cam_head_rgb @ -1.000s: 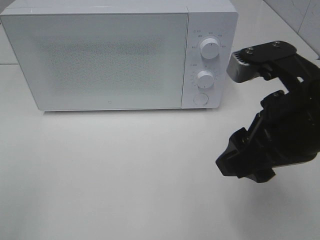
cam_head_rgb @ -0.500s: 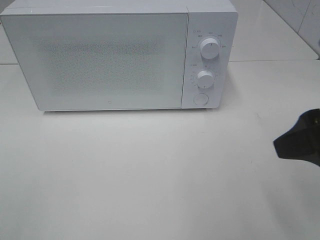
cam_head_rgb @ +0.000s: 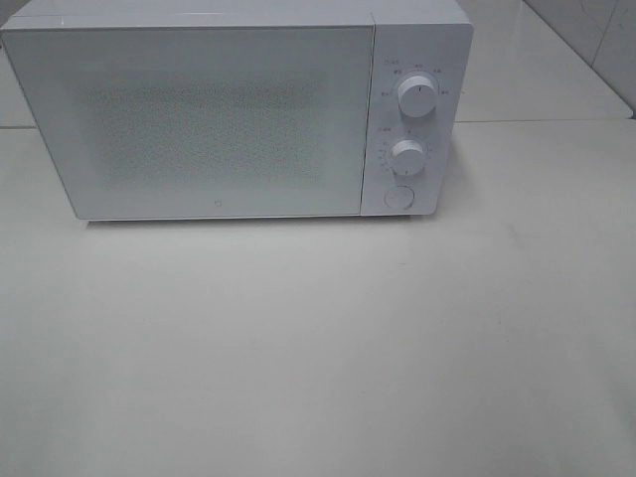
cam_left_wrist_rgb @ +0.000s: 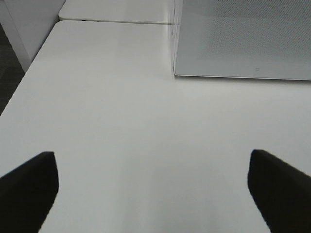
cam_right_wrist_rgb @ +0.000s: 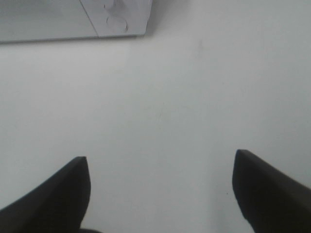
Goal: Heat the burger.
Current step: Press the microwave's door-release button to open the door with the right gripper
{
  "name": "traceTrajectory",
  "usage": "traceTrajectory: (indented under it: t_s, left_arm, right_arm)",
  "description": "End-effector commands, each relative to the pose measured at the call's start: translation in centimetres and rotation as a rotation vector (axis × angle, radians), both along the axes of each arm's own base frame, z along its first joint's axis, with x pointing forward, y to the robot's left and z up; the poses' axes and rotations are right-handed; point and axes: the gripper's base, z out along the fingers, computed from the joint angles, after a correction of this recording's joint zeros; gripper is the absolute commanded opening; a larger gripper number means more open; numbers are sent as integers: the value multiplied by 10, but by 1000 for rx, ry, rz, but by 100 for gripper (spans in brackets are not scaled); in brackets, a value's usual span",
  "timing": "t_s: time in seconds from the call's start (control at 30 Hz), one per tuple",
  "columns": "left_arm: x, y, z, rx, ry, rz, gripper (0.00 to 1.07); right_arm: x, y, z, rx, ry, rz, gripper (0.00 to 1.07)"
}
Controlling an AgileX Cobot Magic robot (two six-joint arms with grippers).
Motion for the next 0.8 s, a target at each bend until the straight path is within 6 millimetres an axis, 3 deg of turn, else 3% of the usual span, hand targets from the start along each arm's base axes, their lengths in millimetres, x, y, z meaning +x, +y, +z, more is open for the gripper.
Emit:
traceTrajectory:
  t_s: [0.03,0.13,0.2,0.4,0.8]
  left_arm:
    - [0,0,0,-4,-12,-1,98]
    - [0,0,0,-4,-12,-1,98]
    - [0,0,0,-4,-12,-1,98]
    - [0,0,0,-4,-12,-1,98]
    - [0,-1,0,-4,-13,-2,98]
  right_arm:
    - [-24,-6,8,3,-147,-42,76]
    - [-30,-7,10,12,-179,-50,76]
    - [-50,-9,13,13,-240,-89,76]
    - [-69,-10,6,10,-253,-98,76]
    - [-80,-10,-3,7,-288,-95,76]
